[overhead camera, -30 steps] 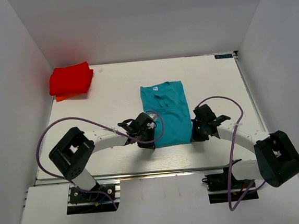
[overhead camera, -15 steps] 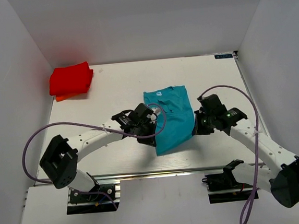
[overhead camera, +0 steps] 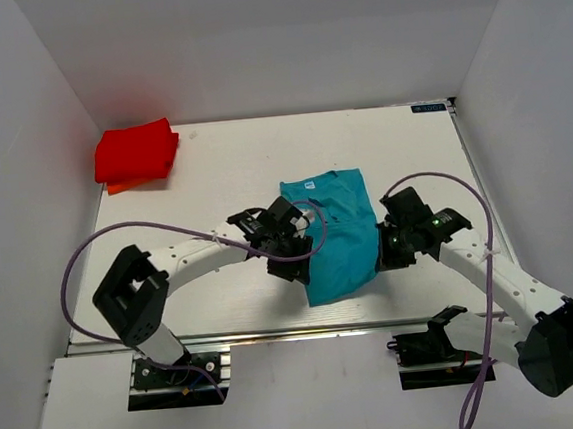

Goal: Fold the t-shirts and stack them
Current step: Grab one side of the 2/3 rectangular tshirt with both arms

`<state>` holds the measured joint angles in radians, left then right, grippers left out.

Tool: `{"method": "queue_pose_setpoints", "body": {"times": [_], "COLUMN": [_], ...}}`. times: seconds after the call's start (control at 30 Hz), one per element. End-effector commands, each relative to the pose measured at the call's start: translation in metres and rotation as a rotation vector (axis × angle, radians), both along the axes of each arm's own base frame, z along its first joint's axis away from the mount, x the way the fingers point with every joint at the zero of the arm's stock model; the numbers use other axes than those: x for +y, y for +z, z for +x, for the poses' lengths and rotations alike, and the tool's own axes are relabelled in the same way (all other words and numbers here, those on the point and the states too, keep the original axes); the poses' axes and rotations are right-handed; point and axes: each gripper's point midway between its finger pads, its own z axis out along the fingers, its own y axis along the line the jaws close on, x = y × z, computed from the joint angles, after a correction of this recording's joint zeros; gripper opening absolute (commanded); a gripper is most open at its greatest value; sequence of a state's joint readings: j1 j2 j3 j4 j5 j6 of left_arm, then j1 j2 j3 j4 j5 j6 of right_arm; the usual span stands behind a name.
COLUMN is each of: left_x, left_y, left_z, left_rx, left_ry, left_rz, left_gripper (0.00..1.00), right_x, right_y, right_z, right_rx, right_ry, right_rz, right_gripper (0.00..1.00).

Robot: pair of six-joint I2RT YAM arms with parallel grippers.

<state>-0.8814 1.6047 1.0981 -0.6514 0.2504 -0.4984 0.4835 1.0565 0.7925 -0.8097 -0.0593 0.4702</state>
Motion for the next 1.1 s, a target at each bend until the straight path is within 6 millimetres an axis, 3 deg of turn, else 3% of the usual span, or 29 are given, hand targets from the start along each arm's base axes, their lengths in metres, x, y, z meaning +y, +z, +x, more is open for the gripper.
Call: {"method": "queue_pose_setpoints", "body": {"times": [0.0,0.1,0.47,0.6,0.9,1.07], "left_x": [0.006,0.003,0.0,-0.003,0.008,0.013], "left_y": [-0.022,-0.037,-0.064,-0.071,-0.09,-0.086], "left_z": [-0.015,-0.032,-0.055,-0.052,-0.051,-0.036], "left_rx": [0.06,0.121,0.17,0.154,0.098,0.037], "left_ry": [-0.027,-0.05,-0.068,-0.035,0.02,0.081], "left_rz": [0.026,0.015,0.088,0.106,0.265,0.328], "left_gripper": [0.58,0.63,0.59,0.54,0.3,0.37], "right_x": [-0.008,-0.004,0.003,0.004,0.009,0.011], "right_y": [-0.017,-0.023,-0.033,-0.035,-0.032,-0.029], "right_z": [-0.015,-0.018,-0.019,-0.022,-0.025,-0.026], "right_rx": [0.064,0.074,0.08,0.088,0.066,0.057], "right_ry": [-0.025,-0.019,-0.01,-0.015,-0.028,-0.027], "right_rz": [-0.02,0.001,0.041,0.053,0.108,0.128], "right_gripper": [0.0,0.0,0.0,0.0,0.0,0.0]}}
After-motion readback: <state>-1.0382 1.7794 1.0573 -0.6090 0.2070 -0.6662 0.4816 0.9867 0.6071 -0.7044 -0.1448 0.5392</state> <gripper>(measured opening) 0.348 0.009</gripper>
